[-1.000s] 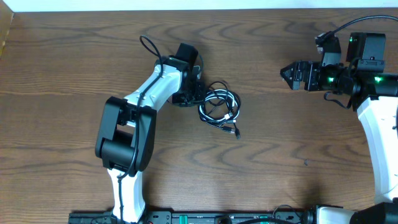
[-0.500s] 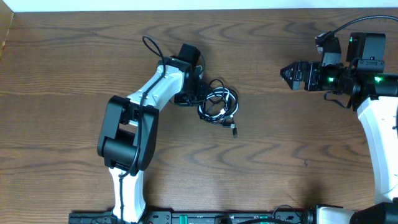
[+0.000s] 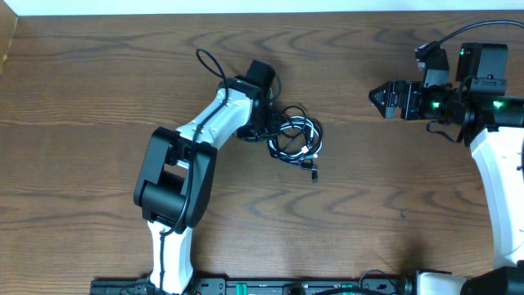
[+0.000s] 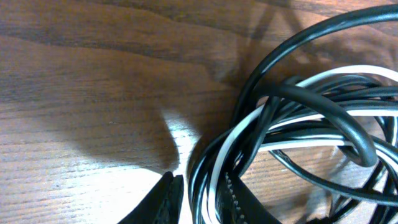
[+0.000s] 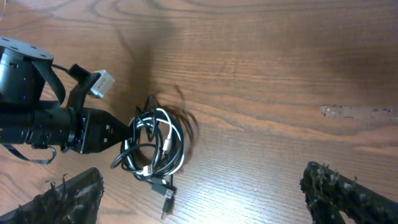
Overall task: Untangle cables
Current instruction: 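Lower the left gripper onto the cable bundle and grasp it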
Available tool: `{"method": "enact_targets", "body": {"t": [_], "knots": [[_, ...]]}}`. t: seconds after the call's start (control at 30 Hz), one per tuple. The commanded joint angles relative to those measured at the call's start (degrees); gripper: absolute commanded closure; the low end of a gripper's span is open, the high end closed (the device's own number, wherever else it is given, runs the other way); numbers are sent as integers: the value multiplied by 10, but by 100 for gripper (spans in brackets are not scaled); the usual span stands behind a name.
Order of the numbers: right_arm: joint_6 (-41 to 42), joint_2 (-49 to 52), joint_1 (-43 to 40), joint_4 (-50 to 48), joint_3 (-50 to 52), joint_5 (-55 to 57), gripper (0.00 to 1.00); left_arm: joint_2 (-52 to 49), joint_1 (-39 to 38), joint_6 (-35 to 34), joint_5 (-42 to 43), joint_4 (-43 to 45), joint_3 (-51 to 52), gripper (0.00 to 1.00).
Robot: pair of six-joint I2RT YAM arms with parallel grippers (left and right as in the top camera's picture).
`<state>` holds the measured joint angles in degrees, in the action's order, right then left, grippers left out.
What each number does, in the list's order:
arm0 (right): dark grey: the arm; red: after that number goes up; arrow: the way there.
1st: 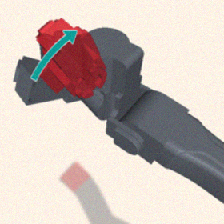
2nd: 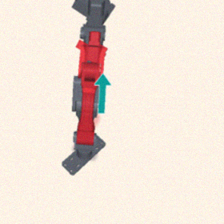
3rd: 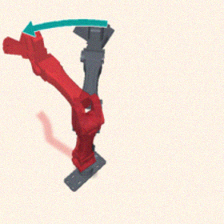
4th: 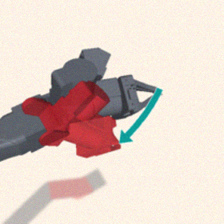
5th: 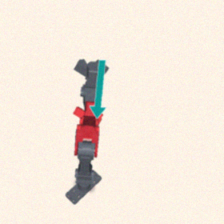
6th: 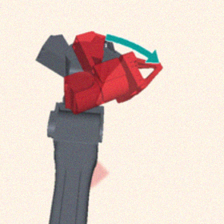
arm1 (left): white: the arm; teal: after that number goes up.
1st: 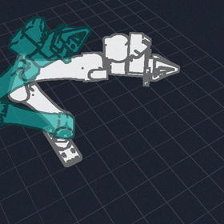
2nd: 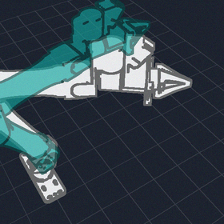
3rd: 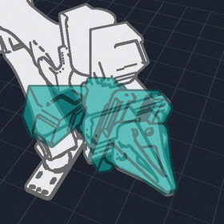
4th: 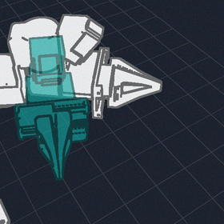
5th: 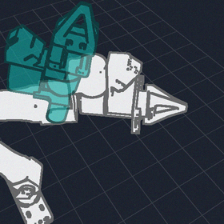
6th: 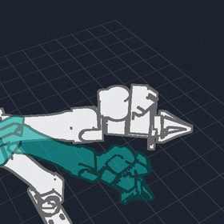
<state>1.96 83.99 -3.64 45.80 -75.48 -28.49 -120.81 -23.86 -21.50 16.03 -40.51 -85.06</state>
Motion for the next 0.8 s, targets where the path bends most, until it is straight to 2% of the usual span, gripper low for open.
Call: {"method": "enact_targets", "body": {"t": [0.0, 0.33, 0.4, 0.47, 0.77], "knots": [[4, -1, -4, 3, -7, 1, 1, -36, -18, -30, -39, 0, 6, 76], [4, -1, -4, 3, -7, 1, 1, -36, -31, -52, -39, 35, 24, 76], [4, -1, -4, 3, -7, 1, 1, -36, -31, -59, -39, 36, 24, 81], [4, -1, -4, 3, -7, 1, 1, -36, -31, -61, -39, 35, 24, 91], [29, -1, -1, -5, -7, -2, 1, 2, -26, -45, -6, 38, 9, 93]]}}
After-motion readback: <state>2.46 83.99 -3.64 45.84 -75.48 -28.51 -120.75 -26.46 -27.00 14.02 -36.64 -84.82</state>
